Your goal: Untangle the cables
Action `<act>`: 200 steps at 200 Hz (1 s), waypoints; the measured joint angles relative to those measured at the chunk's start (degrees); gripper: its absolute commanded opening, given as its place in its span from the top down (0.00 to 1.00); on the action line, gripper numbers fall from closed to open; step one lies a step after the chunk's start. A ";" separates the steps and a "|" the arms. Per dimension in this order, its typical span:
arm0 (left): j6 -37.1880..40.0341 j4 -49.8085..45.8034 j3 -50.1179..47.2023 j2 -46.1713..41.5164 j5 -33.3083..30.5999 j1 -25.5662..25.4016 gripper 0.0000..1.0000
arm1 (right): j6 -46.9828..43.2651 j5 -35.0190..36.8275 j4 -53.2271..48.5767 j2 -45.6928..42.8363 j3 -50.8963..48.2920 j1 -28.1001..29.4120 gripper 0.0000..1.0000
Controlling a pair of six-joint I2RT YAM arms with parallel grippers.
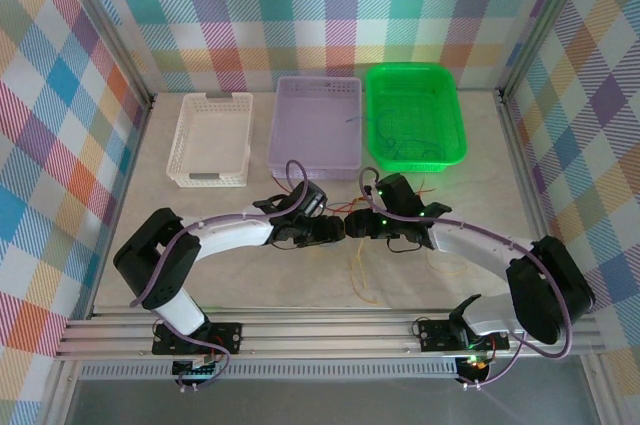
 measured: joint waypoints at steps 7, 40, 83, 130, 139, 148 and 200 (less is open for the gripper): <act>0.00 -0.13 0.02 -0.02 0.00 0.00 0.29 | 0.00 0.00 0.02 -0.09 -0.07 0.02 0.38; -0.11 -0.44 0.17 -0.02 0.70 -0.02 0.37 | 0.13 0.28 0.17 -0.26 -0.42 0.22 0.39; -0.83 0.37 1.68 0.22 3.08 -0.13 0.58 | 0.94 0.92 0.57 -0.81 -1.36 0.22 0.39; -1.53 2.40 2.01 1.77 4.74 -0.57 0.65 | 1.57 1.53 1.42 -1.36 -2.91 0.22 0.41; -1.57 2.60 2.01 1.95 4.94 -0.66 0.67 | 1.68 1.66 1.42 -1.36 -3.10 0.22 0.41; -1.66 2.62 2.01 1.97 5.20 -0.74 0.69 | 1.70 1.68 1.49 -1.36 -3.28 0.22 0.42; -1.75 2.69 2.01 2.10 5.60 -0.87 0.79 | 2.27 1.68 1.86 -1.36 -3.78 0.22 0.43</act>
